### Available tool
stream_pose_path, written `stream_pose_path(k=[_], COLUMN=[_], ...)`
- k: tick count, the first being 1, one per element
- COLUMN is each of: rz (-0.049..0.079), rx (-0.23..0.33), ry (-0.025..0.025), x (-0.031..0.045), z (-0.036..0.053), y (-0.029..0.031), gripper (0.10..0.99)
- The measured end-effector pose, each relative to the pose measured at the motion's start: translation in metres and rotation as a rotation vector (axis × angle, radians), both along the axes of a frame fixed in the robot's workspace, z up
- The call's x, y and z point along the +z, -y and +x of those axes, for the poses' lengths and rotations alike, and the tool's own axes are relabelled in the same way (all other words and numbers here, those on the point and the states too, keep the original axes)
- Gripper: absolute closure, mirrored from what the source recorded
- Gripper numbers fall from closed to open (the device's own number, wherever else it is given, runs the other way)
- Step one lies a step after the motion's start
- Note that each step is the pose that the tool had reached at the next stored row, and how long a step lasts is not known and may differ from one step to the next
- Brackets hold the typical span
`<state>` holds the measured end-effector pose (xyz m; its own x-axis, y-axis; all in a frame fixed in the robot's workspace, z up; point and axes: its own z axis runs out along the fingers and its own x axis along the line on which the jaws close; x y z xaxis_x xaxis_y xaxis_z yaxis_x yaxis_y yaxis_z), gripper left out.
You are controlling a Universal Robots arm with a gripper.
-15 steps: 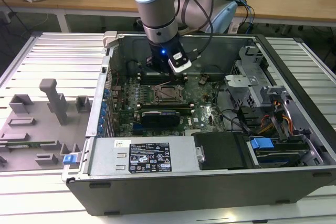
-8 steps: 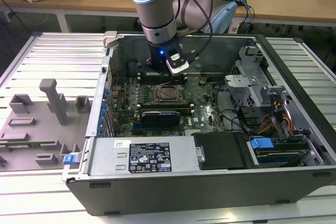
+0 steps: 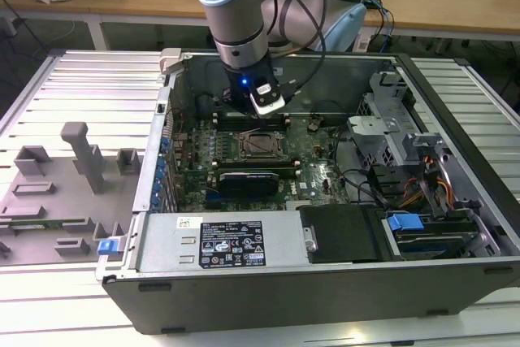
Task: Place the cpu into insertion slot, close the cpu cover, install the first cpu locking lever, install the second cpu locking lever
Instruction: 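Install the first cpu locking lever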
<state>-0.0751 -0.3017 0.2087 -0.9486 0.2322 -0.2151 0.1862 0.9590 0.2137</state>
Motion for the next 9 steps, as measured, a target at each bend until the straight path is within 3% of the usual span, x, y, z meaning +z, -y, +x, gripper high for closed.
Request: stream_pose_path(k=[9], rz=[0.000], rx=[-0.048], ry=[0.0000], x=[-0.0030], z=[-0.0005], y=[-0.0033], gripper=[0.980])
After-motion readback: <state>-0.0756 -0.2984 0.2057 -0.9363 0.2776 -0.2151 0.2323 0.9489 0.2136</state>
